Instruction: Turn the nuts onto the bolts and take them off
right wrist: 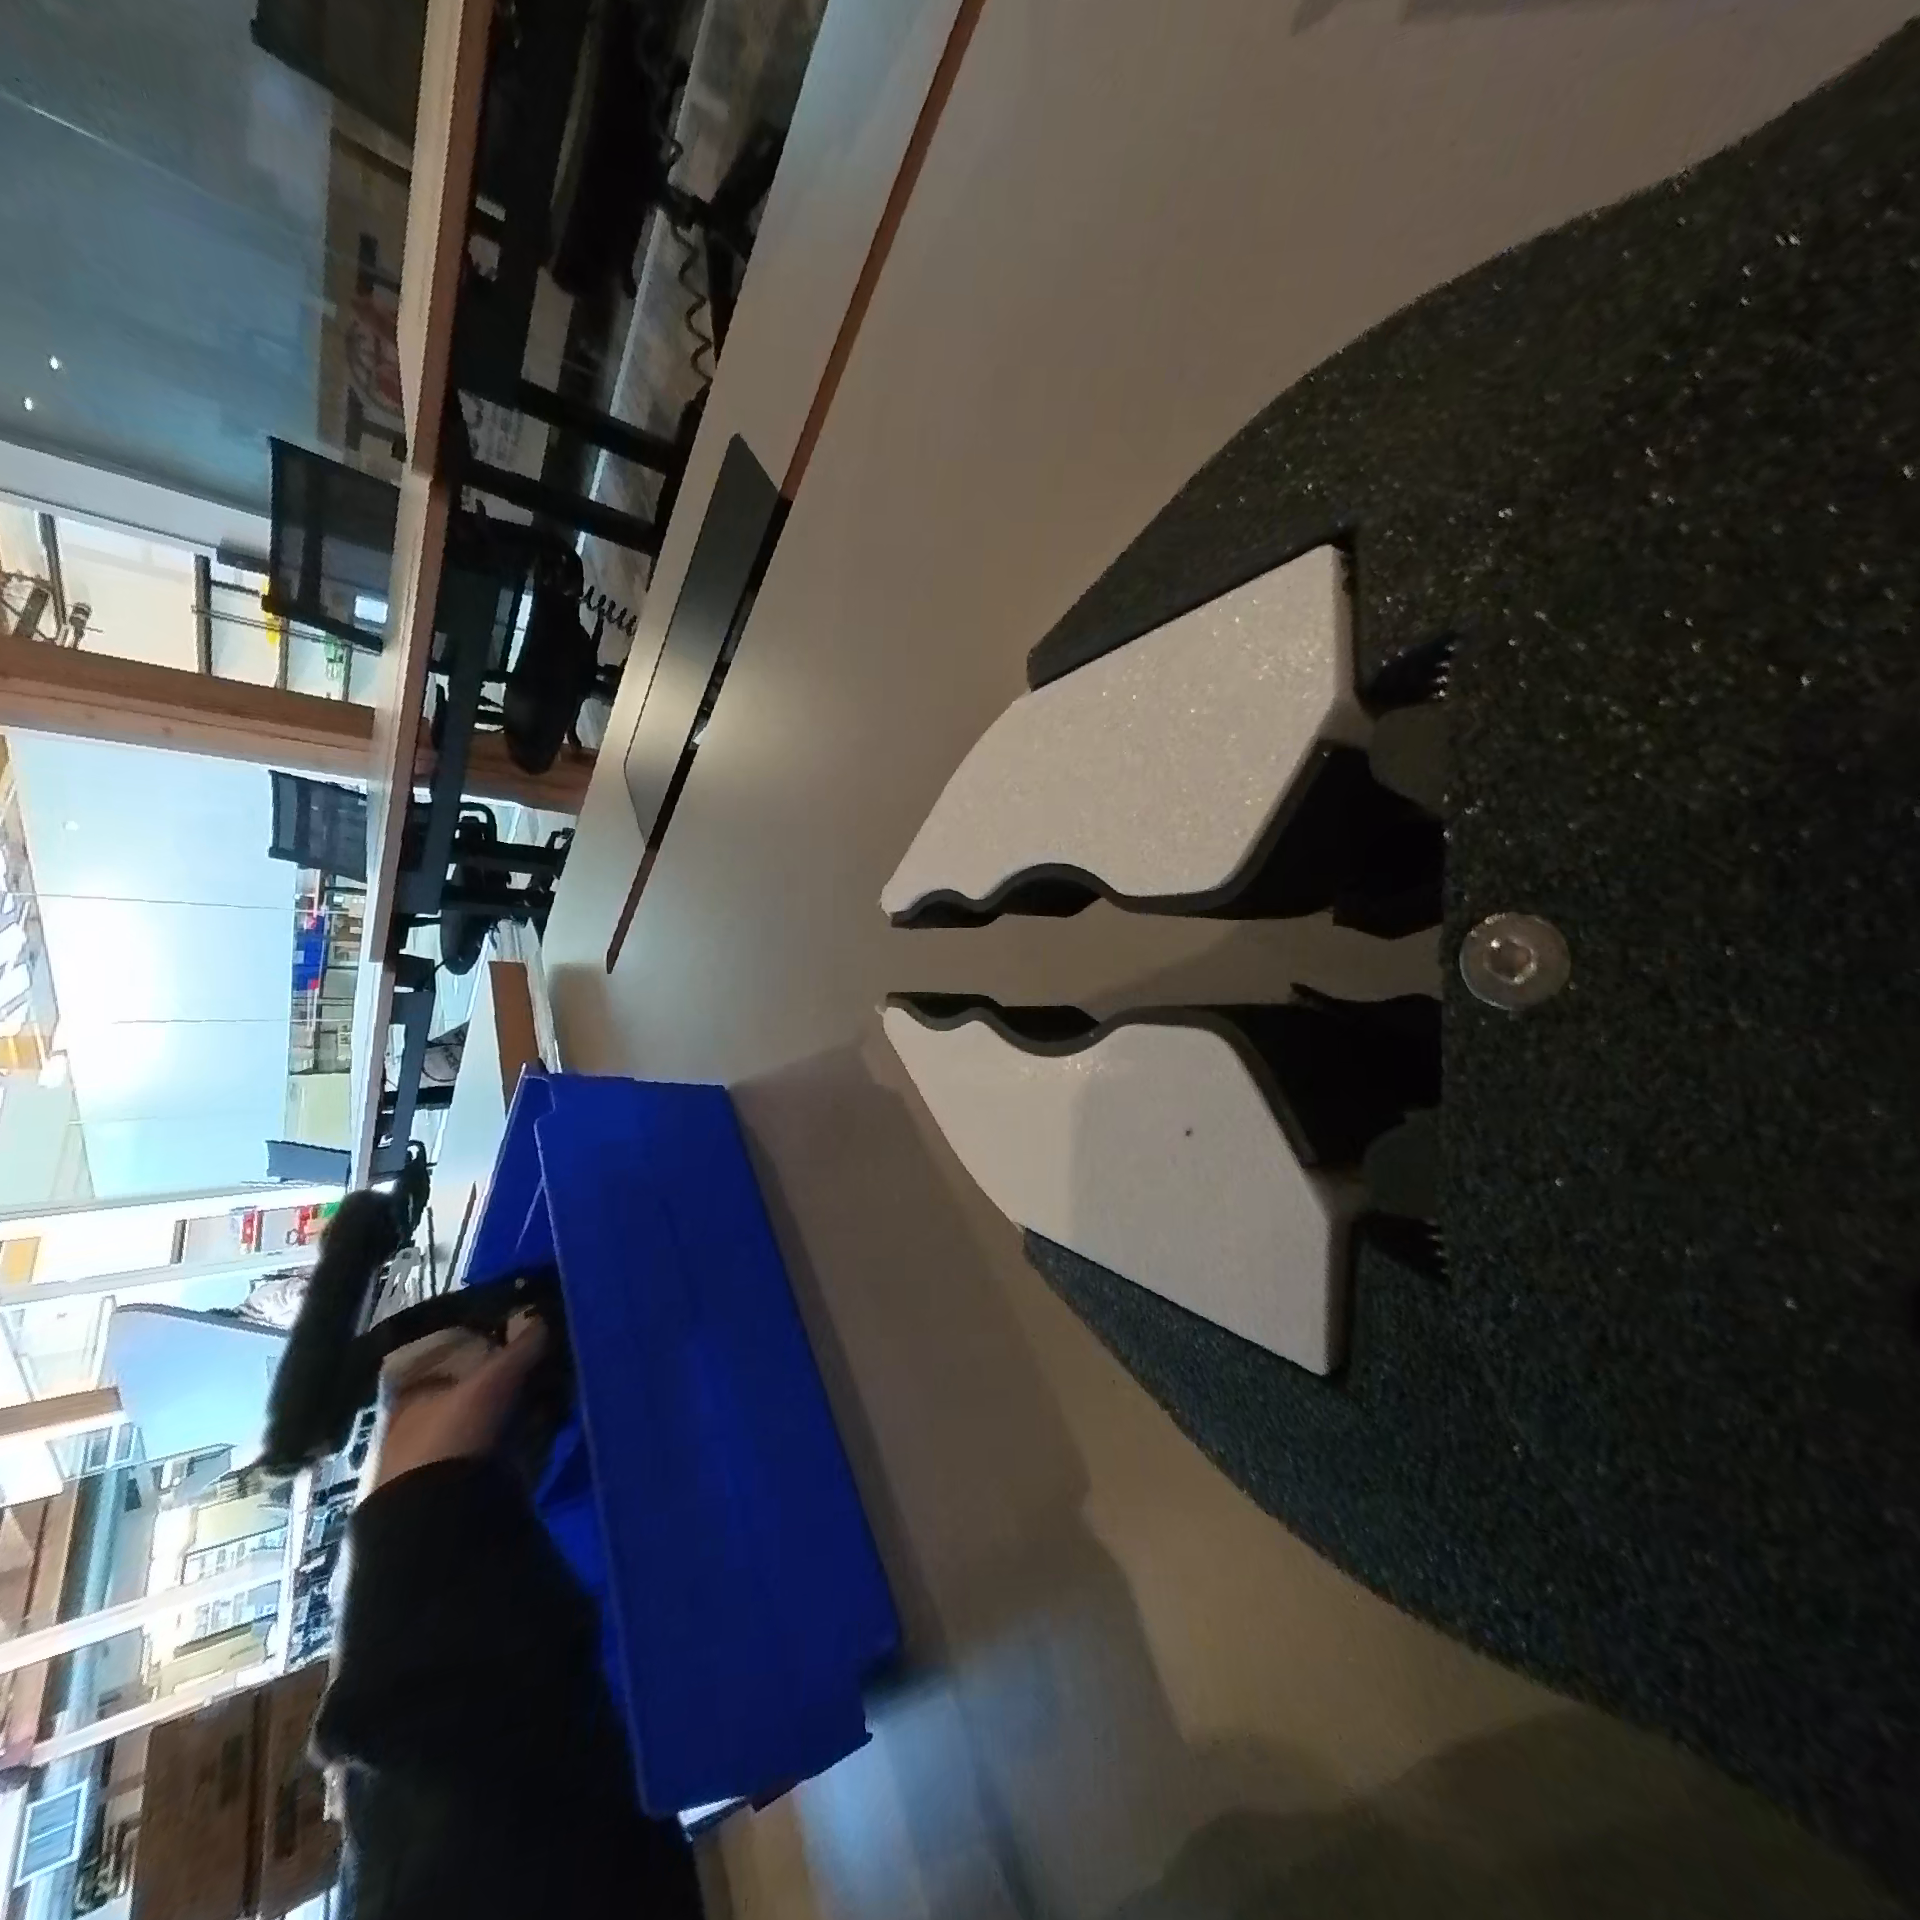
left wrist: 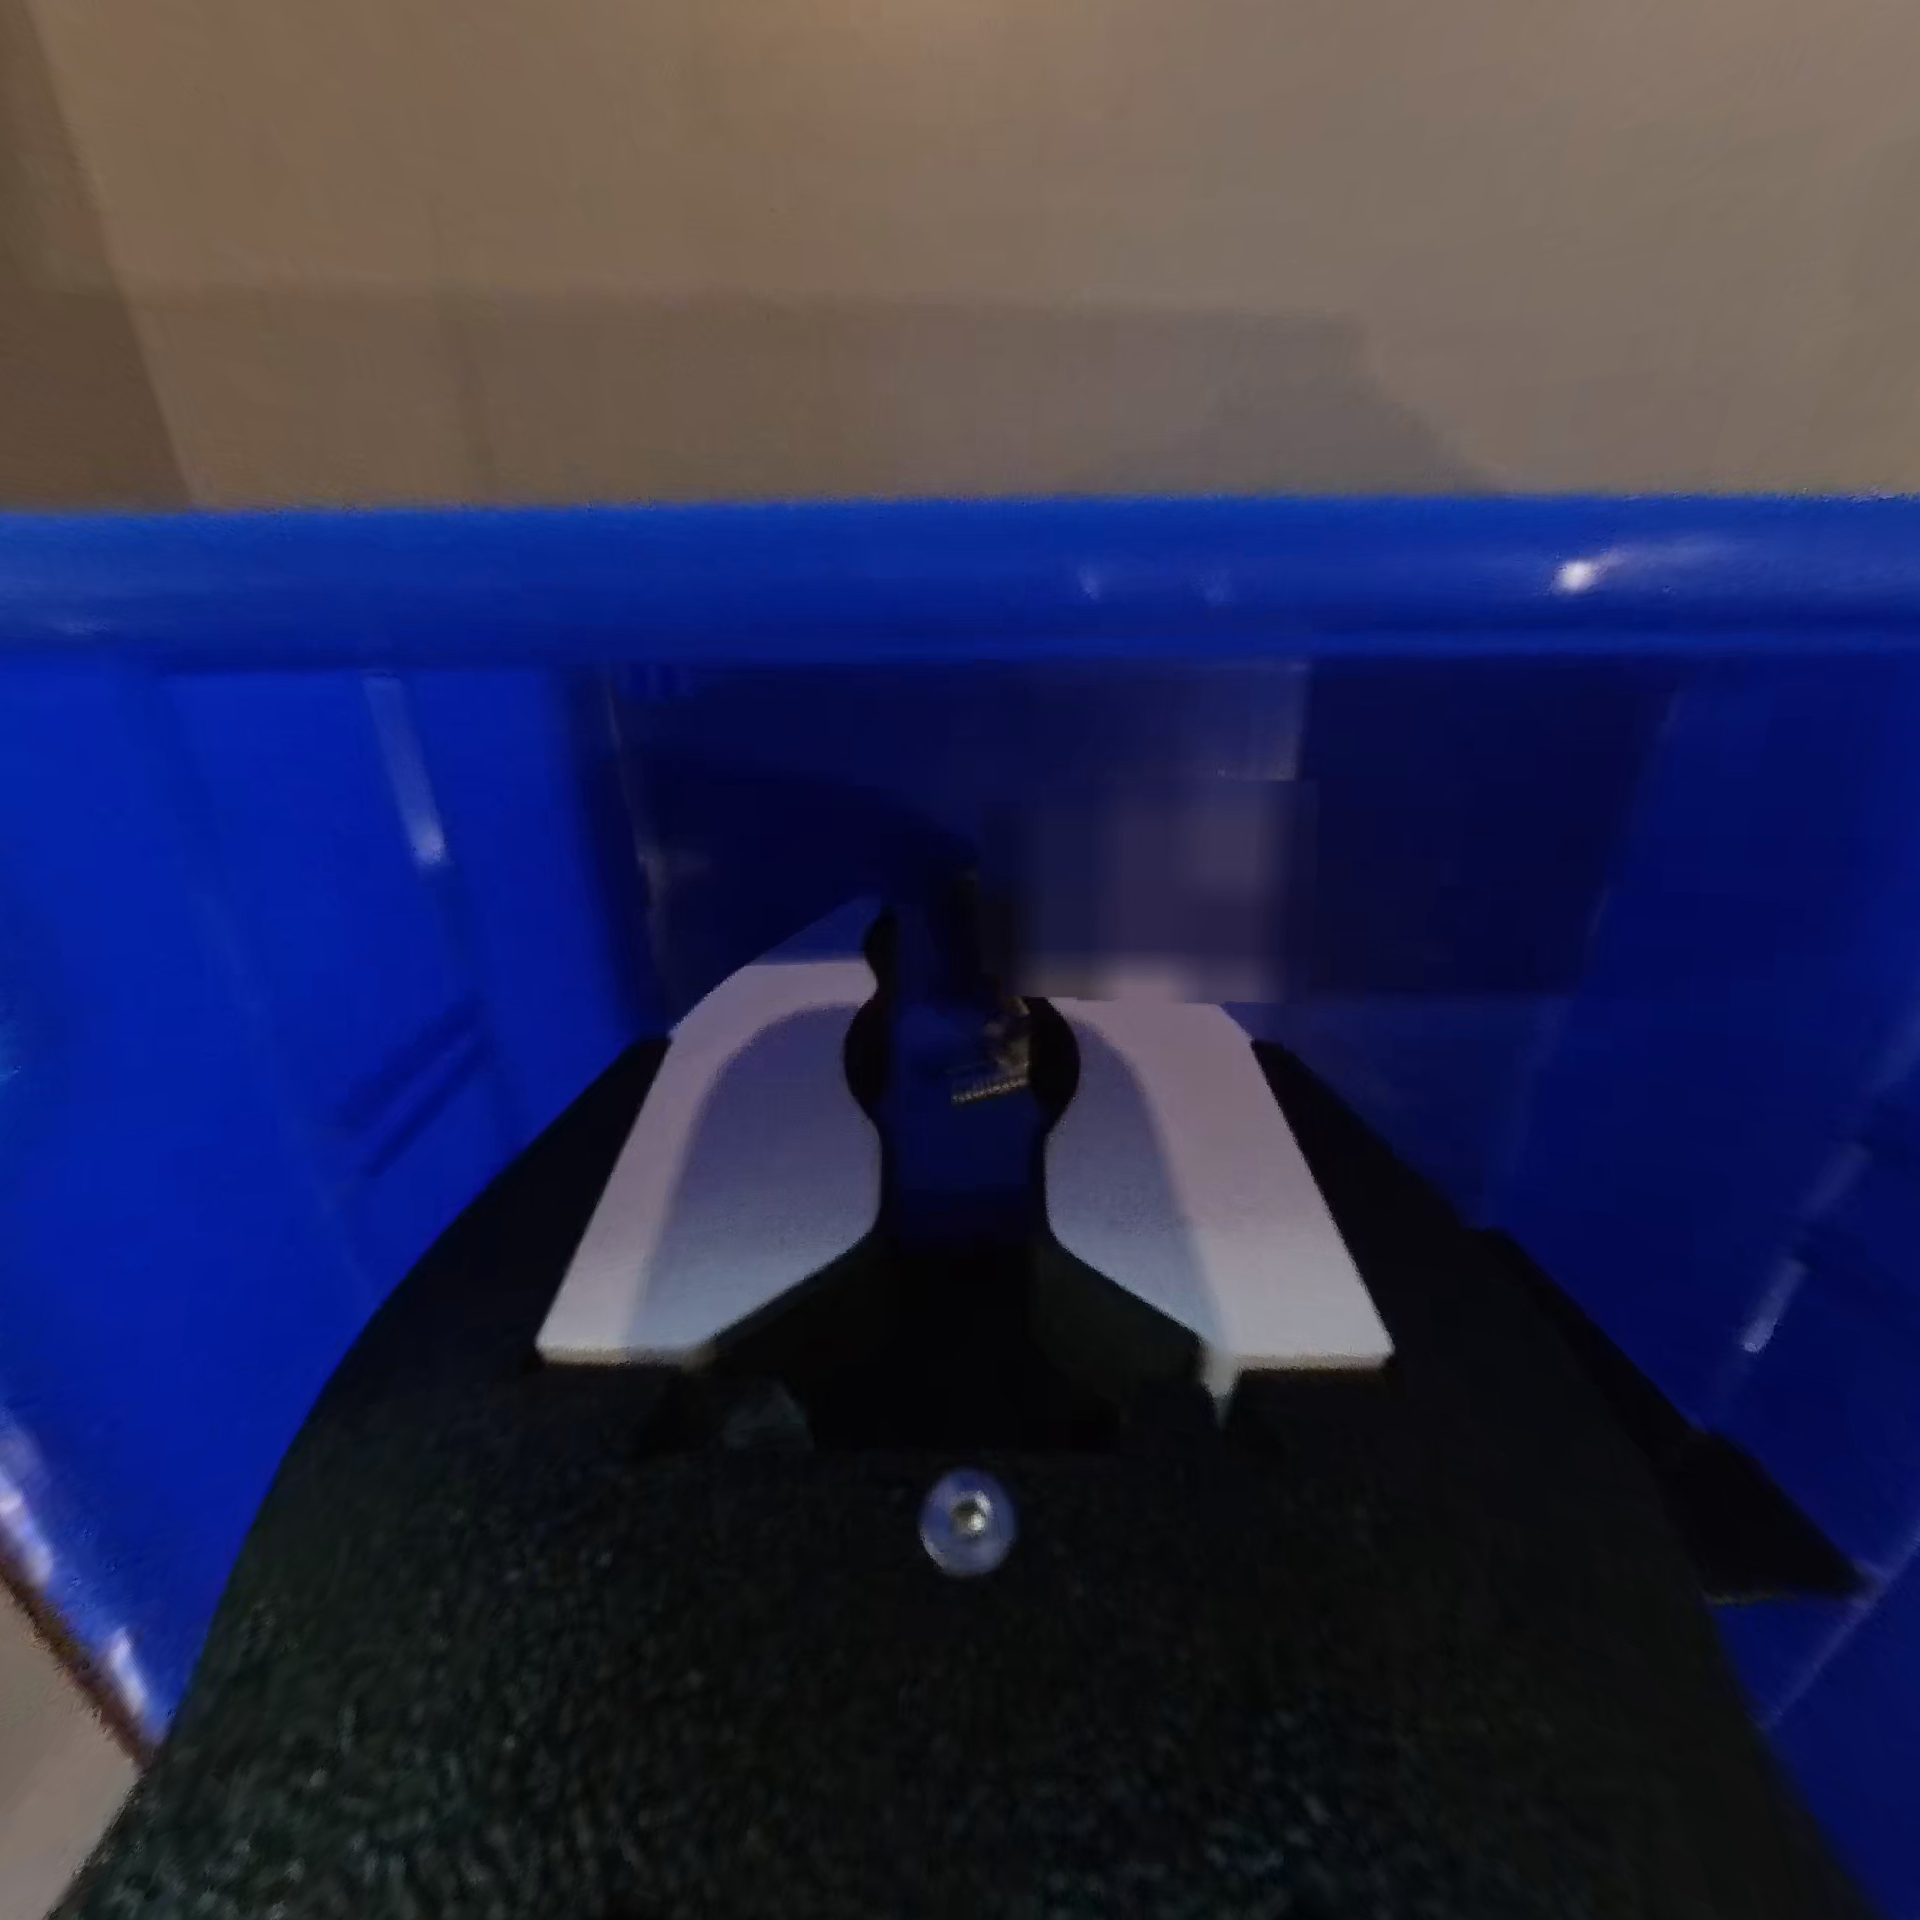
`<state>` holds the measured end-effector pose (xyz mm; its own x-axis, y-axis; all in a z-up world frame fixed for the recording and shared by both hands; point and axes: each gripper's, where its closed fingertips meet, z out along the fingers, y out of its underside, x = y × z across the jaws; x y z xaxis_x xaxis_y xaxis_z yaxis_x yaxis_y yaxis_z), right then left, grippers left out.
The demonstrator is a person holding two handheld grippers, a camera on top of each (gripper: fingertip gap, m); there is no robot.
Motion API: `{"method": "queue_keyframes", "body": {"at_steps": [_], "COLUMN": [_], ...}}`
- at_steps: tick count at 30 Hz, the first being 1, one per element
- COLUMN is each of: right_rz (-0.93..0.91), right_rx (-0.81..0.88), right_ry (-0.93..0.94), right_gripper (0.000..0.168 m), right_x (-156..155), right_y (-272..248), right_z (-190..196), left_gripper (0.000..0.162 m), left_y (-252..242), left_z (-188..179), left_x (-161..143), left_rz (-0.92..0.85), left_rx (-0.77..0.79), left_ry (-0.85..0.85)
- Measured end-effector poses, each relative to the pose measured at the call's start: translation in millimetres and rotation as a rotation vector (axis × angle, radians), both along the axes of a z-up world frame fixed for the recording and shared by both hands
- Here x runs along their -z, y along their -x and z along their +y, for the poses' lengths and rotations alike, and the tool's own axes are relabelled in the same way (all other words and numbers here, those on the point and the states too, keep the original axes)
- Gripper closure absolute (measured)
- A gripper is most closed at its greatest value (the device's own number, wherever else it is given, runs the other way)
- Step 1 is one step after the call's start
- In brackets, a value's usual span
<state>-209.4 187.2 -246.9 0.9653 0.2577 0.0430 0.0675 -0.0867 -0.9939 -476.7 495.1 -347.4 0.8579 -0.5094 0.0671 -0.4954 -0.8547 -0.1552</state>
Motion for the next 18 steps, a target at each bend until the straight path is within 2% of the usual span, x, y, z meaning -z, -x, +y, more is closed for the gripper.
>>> {"method": "queue_keyframes", "body": {"at_steps": [5,8,10,13,18], "right_rz": [-0.002,-0.002,-0.001,-0.003,0.001], "right_rx": [-0.006,-0.009,-0.009,-0.007,-0.017], "right_ry": [0.002,0.003,0.004,0.004,0.02], "right_gripper": [0.157,0.157,0.157,0.157,0.157], "right_x": [0,1,1,1,6], "right_y": [1,2,2,1,3], "right_z": [0,0,1,1,2], "left_gripper": [0.149,0.151,0.152,0.153,0.153], "left_y": [-3,-2,-4,-32,-99], "left_z": [-2,0,0,-19,-91], "left_x": [1,-9,-29,-76,-150], "left_rz": [-0.004,0.017,0.017,-0.077,-0.226], "left_rx": [0.025,0.048,0.069,0.156,0.426], "left_ry": [0.001,-0.053,-0.144,-0.301,-0.5]}}
